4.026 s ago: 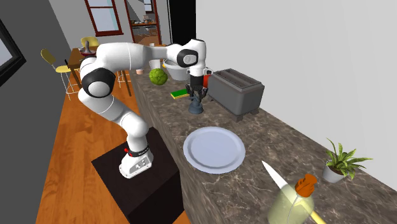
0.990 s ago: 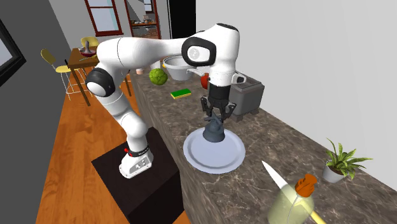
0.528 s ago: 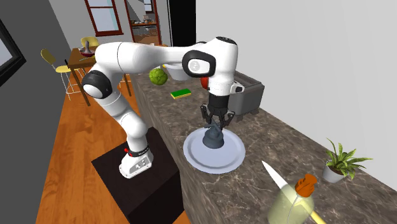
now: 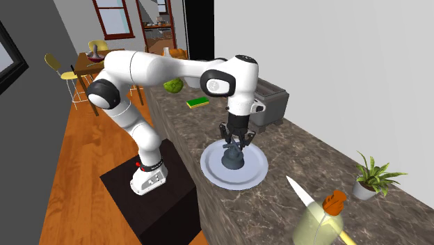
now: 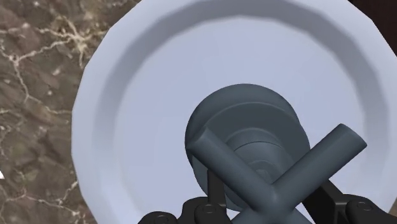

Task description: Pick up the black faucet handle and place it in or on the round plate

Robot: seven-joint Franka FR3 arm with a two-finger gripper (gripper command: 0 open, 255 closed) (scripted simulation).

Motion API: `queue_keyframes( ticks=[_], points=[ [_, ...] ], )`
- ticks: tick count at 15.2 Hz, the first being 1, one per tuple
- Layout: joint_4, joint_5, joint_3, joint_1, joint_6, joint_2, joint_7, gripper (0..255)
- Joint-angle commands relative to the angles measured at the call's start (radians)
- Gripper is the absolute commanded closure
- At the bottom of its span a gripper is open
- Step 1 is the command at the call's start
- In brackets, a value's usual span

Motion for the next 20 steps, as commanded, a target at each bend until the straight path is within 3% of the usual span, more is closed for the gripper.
queue_keyframes(
  ticks=[1, 8, 9, 14, 18, 20],
  points=[
    [-0.019, -0.004, 0.000, -0.002, 0.016, -0.004, 0.004, 255],
    [-0.018, -0.004, -0.001, -0.002, 0.016, -0.004, 0.004, 255],
    [-0.017, -0.003, -0.002, -0.001, 0.016, -0.003, 0.003, 0],
    [-0.018, -0.004, -0.001, -0.002, 0.016, -0.004, 0.004, 0],
    [0.132, 0.029, 0.000, 0.018, -0.104, 0.035, -0.022, 0],
    [0.132, 0.029, 0.001, 0.018, -0.104, 0.035, -0.022, 0]
  ],
)
